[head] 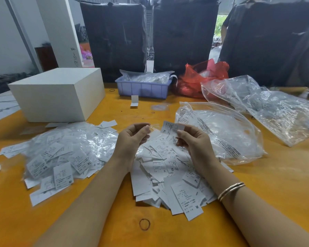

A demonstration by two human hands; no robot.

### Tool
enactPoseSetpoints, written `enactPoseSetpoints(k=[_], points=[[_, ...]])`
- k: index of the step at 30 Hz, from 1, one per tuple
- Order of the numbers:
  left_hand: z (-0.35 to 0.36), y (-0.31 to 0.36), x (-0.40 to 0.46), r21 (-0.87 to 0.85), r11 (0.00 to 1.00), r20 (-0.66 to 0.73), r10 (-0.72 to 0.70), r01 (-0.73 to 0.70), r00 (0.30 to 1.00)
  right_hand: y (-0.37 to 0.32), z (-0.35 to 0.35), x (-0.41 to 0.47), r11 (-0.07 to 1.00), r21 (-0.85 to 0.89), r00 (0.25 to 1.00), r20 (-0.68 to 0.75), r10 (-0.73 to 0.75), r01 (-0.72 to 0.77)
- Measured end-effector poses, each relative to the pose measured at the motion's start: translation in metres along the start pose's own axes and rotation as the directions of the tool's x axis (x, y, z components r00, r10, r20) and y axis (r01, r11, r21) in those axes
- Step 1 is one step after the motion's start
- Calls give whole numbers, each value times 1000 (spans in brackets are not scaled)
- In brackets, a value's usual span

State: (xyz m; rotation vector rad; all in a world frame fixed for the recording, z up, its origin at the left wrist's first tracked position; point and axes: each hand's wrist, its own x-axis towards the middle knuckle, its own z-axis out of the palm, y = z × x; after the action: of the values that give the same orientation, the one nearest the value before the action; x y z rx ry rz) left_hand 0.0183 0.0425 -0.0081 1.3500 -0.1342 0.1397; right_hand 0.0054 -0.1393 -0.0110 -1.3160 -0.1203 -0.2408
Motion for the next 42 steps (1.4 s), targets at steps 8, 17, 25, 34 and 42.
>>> enactPoseSetpoints(k=[8,17,25,34,42], points=[[1,1,-2,27,1000,6,5,-5,1000,1,0,-1,992,-114,994,96,-47,58],[7,2,-6,28,995,132,-101,98,986,-1,3,-6,953,-261,984,135,-119,151],[4,3,-6,120,993,132,-30,14,991,-2,0,-7,906,-379,972,207,-114,186],[2,6,-11,395,869,257,208,-299,944,-7,-5,-7,949,-263,983,95,-155,175],[5,5,-13,476,757,349,305,-447,886,-11,-2,-10,892,-383,971,111,-213,240]])
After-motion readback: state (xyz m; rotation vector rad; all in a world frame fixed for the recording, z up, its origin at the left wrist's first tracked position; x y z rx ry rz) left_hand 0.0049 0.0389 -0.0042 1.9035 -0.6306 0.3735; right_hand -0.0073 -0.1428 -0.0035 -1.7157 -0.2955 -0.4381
